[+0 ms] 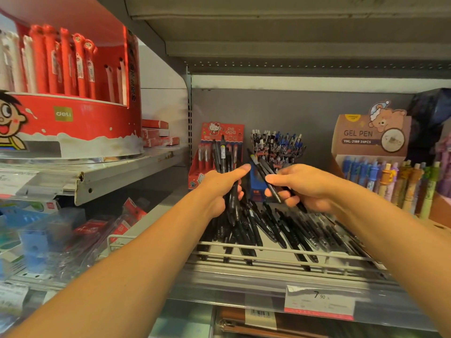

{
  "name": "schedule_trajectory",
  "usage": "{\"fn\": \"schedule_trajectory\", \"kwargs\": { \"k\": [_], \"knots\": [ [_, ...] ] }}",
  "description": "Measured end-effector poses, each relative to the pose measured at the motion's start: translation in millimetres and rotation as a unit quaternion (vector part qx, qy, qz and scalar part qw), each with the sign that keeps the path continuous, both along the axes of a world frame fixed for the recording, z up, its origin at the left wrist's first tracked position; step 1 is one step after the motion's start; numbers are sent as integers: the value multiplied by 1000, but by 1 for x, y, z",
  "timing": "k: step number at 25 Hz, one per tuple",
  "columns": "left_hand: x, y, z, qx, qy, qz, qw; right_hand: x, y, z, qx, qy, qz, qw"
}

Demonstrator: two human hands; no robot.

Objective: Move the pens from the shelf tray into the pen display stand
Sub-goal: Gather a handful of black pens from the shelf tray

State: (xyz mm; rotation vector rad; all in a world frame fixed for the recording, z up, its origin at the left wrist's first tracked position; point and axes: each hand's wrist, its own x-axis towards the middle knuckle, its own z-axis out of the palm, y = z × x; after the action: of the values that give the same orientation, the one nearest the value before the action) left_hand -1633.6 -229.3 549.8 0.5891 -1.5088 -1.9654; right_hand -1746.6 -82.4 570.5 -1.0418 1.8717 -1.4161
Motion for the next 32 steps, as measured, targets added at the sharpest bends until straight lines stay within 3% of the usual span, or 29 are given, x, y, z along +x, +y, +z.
{"fn": "schedule_trajectory", "kwargs": {
  "k": [4, 9, 18, 22, 27, 30, 32],
  "knots": [
    [0, 12, 6, 4, 45, -33, 998, 18, 2, -7, -64, -50, 84, 993],
    [9, 21, 10, -33, 72, -47, 996, 29, 2, -6, -77, -1, 70, 995],
    [60, 20, 26, -184, 73, 48, 979, 71, -4, 5, -152, 25, 129, 980],
    [92, 15, 30, -184, 113, 129, 968, 109, -21, 7, -201, 37, 133, 970],
    [179, 1, 57, -219, 197, 236, 926, 186, -50, 24, -274, 25, 134, 952],
    [262, -19, 69, -271, 190, 285, 899, 260, -81, 38, -295, 37, 184, 937],
    [315, -37, 65, -277, 188, 281, 899, 315, -105, 41, -321, 52, 220, 920]
  ]
}}
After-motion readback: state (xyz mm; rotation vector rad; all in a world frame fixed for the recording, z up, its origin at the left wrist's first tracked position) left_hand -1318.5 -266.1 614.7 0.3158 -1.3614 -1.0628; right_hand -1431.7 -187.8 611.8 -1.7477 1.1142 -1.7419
